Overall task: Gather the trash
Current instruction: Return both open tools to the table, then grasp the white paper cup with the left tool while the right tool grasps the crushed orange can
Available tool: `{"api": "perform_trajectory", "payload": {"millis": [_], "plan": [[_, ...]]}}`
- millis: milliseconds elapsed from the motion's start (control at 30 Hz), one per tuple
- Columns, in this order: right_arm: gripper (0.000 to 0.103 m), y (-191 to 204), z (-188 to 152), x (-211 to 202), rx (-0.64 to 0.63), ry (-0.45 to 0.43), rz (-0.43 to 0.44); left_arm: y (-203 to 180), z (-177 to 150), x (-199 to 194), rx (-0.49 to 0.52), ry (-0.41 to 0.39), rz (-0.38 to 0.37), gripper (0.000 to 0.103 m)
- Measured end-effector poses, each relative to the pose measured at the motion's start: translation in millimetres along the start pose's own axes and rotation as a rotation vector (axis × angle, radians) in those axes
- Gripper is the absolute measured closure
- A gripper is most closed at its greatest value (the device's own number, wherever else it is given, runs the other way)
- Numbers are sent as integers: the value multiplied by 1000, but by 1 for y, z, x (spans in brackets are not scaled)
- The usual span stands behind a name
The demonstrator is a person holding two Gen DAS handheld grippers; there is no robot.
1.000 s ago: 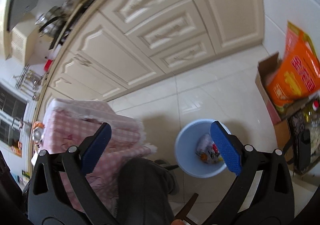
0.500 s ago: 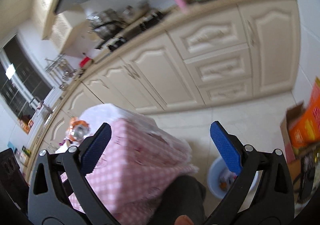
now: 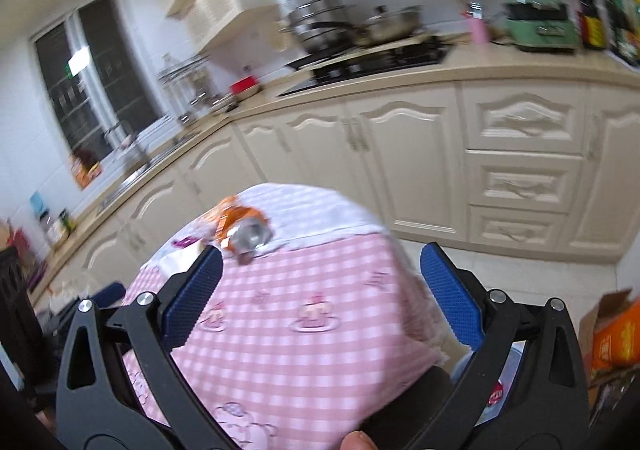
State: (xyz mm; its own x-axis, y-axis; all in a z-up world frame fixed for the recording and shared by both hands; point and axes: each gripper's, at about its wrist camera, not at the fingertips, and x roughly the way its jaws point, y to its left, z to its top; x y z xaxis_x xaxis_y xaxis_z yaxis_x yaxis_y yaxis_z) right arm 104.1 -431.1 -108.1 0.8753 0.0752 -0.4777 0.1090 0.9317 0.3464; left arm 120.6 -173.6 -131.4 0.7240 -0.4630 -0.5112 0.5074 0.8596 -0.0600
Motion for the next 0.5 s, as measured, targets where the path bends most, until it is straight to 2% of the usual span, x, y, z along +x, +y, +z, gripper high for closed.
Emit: {"api": "perform_trajectory", "payload": {"millis": [267, 500], "plan": [[6, 71, -6, 46, -145, 74, 56, 77, -6, 0, -119, 27, 121, 10], [6, 97, 1, 93, -165, 168, 85, 131, -4, 27, -192, 87, 199, 10]]}}
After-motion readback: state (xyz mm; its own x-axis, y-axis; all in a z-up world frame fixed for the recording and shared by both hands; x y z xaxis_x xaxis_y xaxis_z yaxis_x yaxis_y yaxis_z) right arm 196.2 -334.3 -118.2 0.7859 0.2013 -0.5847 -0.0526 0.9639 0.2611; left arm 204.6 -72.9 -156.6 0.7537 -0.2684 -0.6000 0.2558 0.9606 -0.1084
